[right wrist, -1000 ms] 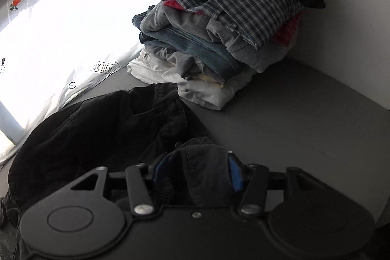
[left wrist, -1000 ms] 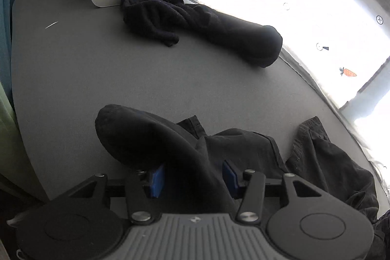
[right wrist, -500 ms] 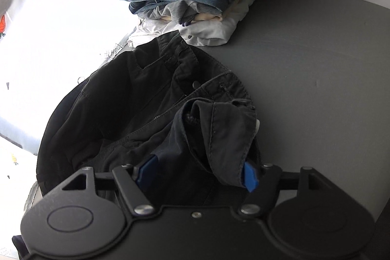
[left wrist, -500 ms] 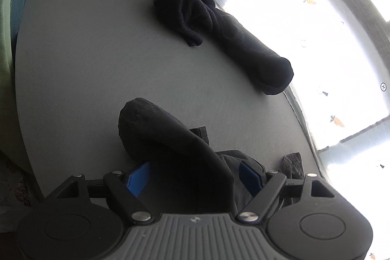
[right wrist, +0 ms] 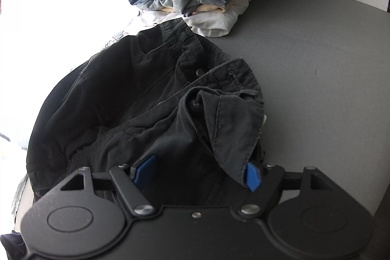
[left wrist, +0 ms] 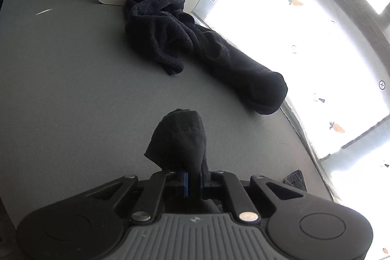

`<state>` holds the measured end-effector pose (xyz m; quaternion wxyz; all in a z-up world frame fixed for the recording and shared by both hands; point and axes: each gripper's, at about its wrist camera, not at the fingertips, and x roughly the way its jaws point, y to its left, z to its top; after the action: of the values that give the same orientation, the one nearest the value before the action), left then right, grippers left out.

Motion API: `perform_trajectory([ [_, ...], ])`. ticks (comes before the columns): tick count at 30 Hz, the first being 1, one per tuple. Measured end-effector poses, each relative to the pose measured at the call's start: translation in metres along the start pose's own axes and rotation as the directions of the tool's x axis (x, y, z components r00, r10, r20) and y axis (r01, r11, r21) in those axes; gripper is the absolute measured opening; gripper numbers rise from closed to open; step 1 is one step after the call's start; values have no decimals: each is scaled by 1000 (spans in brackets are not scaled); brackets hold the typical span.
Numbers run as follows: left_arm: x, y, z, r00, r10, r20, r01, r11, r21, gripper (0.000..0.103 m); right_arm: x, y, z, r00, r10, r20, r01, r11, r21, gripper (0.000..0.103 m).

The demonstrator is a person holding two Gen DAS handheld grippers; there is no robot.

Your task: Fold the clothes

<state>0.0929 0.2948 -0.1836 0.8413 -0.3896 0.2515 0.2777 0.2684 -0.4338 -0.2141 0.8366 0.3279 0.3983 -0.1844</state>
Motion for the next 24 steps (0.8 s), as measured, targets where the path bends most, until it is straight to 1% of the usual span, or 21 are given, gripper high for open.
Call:
perform_trajectory([
  [2, -16, -14, 6, 998, -32, 55, 28, 996, 84, 5, 1, 1, -1, 1000, -7, 2, 7, 1000, 8, 76],
  [4, -34, -24, 10, 992, -74, 107, 57, 987, 147, 5, 1, 3, -2, 1000, -15, 5, 15, 1000, 10, 76],
  [6, -52, -25, 11, 980, -119, 156, 91, 980, 177, 5, 2, 6, -3, 1000, -26, 8, 26, 1000, 4, 76],
  [7, -58, -22, 10, 978, -123, 168, 91, 979, 182, 5, 2, 7, -4, 999, -31, 9, 31, 1000, -2, 76],
  [8, -59, -17, 8, 982, -97, 164, 67, 982, 178, 6, 2, 8, -5, 999, -35, 10, 35, 999, -8, 76],
  [9, -55, -10, 4, 990, -43, 137, 21, 987, 162, 8, 2, 9, -6, 999, -40, 11, 40, 999, -14, 76],
  [10, -46, 0, -1, 996, 20, 87, -34, 988, 152, 9, 2, 10, -7, 999, -44, 12, 44, 999, -18, 76],
  [11, -37, 11, -6, 996, 85, 28, -88, 984, 152, 10, 3, 10, -7, 999, -46, 11, 47, 999, -21, 76],
  [12, -29, 24, -12, 990, 139, -29, -133, 979, 155, 12, 4, 10, -8, 999, -49, 10, 49, 998, -25, 76],
  [13, -27, 34, -15, 985, 162, -62, -151, 978, 147, 17, 4, 10, -8, 999, -50, 7, 51, 998, -27, 76],
  [15, -27, 48, -19, 981, 170, -91, -159, 981, 110, 18, 6, 10, -8, 999, -54, 1, 54, 998, -34, 77],
  [17, -31, 53, -16, 980, 175, -90, -169, 983, 79, 28, 7, 11, -7, 998, -60, 0, 60, 997, -48, 77],
  [18, -34, 53, -12, 980, 184, -80, -178, 981, 71, 37, 8, 13, -8, 998, -67, -1, 66, 996, -57, 78],
  [19, -38, 51, -7, 978, 198, -59, -193, 978, 76, 45, 9, 14, -8, 997, -75, -3, 75, 995, -69, 79],
  [20, -43, 49, -2, 976, 214, -27, -211, 973, 92, 51, 10, 18, -8, 996, -89, -5, 88, 992, -94, 79],
  [21, -48, 47, 4, 973, 230, 8, -230, 967, 112, 61, 10, 21, -9, 995, -104, -7, 102, 987, -123, 79],
  [22, -53, 46, 10, 970, 242, 38, -245, 961, 129, 66, 11, 26, -9, 993, -121, -8, 118, 980, -161, 79],
  [24, -60, 44, 21, 967, 244, 72, -253, 952, 170, 66, 10, 36, -13, 989, -150, 0, 146, 961, -235, 80],
])
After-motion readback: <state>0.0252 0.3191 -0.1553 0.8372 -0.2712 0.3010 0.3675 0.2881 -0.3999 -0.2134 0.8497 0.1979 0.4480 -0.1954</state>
